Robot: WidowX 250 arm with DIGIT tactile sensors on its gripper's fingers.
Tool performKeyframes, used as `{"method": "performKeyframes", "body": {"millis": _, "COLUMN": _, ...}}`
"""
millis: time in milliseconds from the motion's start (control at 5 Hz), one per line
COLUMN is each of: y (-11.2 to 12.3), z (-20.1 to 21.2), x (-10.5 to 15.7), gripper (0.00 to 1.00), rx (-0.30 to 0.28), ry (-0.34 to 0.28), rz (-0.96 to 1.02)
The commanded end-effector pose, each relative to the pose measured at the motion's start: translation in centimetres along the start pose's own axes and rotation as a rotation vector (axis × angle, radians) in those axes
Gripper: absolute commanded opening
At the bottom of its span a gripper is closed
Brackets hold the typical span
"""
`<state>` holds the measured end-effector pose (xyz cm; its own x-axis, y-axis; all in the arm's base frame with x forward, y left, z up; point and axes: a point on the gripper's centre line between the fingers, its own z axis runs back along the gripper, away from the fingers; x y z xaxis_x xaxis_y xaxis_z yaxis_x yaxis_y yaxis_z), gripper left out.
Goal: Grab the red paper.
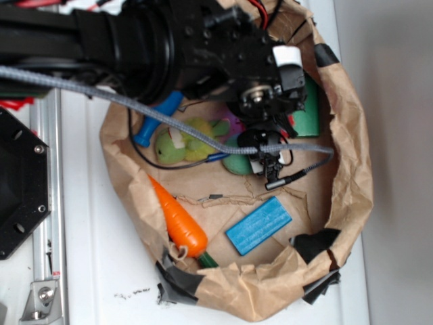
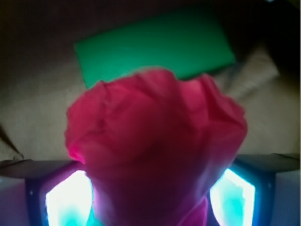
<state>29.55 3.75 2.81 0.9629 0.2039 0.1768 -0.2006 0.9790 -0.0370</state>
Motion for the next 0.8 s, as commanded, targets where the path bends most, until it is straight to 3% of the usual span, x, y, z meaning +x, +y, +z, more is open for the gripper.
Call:
{"method": "performKeyframes", "body": {"millis": 0, "y": 2.8, "z": 0.7, "x": 1.6, "gripper": 1.0, "rx": 0.087, "ry": -0.041, "rz": -0.04}}
{"method": "performKeyframes", "body": {"millis": 200, "y": 3.0, "z": 2.0, "x": 2.2, "gripper": 0.0, "rx": 0.089, "ry": -0.072, "rz": -0.017}}
{"method": "performKeyframes", "body": {"millis": 600, "y": 3.7, "z": 7.1, "x": 2.3, "gripper": 0.0, "rx": 0.023, "ry": -0.064, "rz": 0.008}}
